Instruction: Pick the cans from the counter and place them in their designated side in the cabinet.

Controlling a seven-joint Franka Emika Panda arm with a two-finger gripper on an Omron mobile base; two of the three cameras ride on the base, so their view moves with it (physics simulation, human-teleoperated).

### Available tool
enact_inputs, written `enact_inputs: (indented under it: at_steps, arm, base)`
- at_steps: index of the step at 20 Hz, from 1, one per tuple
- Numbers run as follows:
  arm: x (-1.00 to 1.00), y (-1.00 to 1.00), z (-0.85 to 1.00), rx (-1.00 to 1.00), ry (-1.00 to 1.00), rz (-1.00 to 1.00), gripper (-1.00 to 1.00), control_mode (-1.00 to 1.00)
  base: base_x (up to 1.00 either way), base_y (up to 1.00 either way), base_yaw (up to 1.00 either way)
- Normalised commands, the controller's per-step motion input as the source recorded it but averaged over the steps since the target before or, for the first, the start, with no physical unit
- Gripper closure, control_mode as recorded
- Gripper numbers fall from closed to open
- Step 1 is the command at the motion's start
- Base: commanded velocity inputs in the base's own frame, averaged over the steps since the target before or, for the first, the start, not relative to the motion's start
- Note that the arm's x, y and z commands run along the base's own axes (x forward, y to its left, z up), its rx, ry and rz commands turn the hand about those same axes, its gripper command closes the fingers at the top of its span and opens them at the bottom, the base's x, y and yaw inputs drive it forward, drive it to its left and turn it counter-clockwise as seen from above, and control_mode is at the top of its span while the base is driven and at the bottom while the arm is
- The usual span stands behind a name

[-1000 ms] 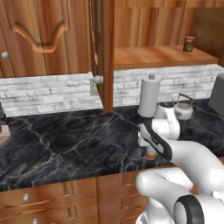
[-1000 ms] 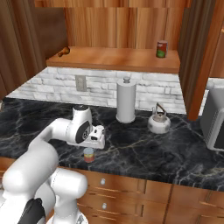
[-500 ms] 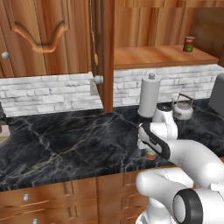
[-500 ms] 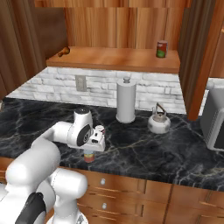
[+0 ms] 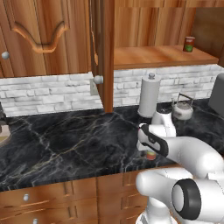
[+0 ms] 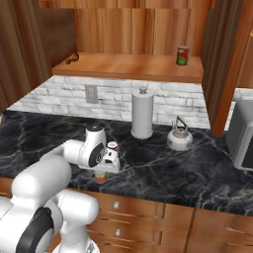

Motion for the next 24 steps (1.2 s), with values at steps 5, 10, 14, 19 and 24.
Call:
enact_inputs:
  at_steps: [5, 10, 14, 19, 24]
  arm:
    - [0.11, -0.02, -0.14, 0.0, 0.0, 0.01, -1.0, -1.0]
    - [0.03, 0.0, -0.21, 0.0, 0.02, 0.01, 1.0, -1.0]
    - [0.0, -0.02, -0.06, 0.0, 0.0, 0.0, 1.0, -1.0]
    - [0.0, -0.06, 0.13, 0.0, -0.02, 0.0, 1.0, -1.0]
    - [0.0, -0.1, 0.46, 0.0, -0.08, 0.01, 1.0, -1.0]
  base:
    - [0.0, 0.0, 0.0]
    - [0.0, 0.0, 0.0]
    - [0.0, 0.0, 0.0]
    - [0.0, 0.0, 0.0]
    - [0.0, 0.0, 0.0]
